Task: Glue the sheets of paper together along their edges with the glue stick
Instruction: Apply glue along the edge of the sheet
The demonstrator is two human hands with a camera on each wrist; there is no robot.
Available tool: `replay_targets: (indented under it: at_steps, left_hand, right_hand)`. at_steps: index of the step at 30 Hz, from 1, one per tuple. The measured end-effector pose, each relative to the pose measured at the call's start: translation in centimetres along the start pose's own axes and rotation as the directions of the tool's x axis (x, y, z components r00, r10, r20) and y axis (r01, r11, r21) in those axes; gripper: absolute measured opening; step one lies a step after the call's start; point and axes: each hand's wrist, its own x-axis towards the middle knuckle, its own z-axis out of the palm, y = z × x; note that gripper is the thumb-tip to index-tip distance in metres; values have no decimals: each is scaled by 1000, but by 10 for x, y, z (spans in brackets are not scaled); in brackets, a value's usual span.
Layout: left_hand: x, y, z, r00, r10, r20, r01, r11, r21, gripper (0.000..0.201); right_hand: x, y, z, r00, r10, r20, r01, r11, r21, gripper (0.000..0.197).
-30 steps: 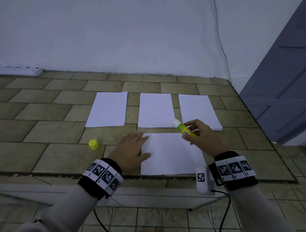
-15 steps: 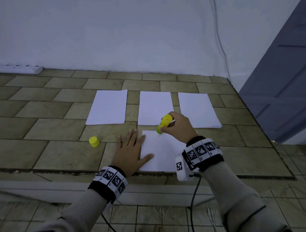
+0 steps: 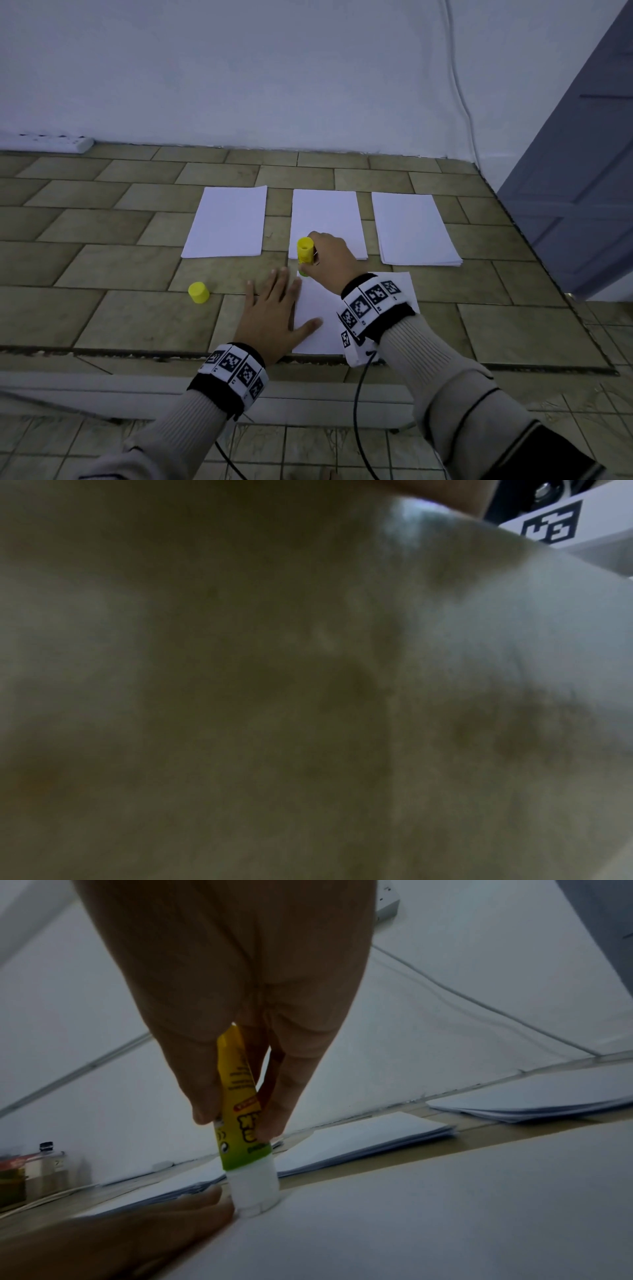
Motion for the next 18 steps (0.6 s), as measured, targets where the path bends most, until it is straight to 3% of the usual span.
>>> replay_targets:
  at_steps: [8, 13, 18]
  left_hand:
    - [-1, 2, -3, 1000, -16, -1, 16, 1000, 2, 118]
    - [-2, 2, -1, 1000, -19, -9, 19, 1000, 3, 119]
    - [-3, 4, -3, 999, -32, -5, 32, 999, 27, 120]
  right_hand:
    - [-10, 20, -15, 996, 85, -11, -85, 995, -45, 24]
    - [-37, 64, -41, 973, 187, -137, -183, 982, 43, 18]
    - [-59, 104, -67, 914, 318, -251, -321, 947, 31, 22]
